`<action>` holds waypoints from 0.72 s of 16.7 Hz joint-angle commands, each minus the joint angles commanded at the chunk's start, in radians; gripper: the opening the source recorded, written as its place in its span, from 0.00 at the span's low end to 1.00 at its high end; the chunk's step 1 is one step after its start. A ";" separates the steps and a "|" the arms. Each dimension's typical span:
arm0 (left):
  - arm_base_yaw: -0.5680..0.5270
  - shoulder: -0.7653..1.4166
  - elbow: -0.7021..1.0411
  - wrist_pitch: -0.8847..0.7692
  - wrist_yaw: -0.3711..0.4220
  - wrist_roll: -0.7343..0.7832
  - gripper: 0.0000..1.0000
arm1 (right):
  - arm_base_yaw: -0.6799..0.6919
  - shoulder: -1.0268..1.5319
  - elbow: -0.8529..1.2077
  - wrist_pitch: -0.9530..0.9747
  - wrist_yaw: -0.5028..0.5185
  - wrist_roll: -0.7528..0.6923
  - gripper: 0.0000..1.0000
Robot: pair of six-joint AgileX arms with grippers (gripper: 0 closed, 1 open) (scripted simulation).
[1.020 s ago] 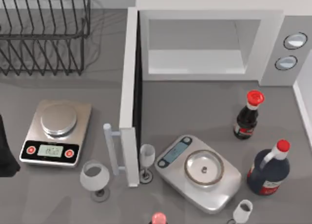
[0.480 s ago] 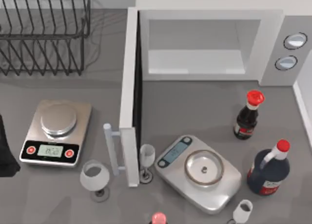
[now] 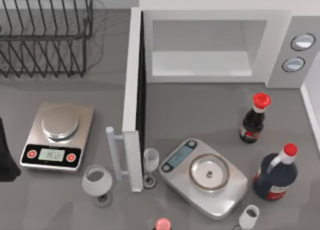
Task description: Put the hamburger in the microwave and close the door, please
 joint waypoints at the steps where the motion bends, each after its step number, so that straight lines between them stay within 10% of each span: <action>1: 0.000 0.000 0.000 0.000 0.000 0.000 1.00 | 0.000 0.000 0.000 0.000 0.000 0.000 0.85; 12: 0.000 0.000 0.000 0.000 0.000 0.000 1.00 | 0.000 0.000 0.000 0.000 0.000 0.000 0.02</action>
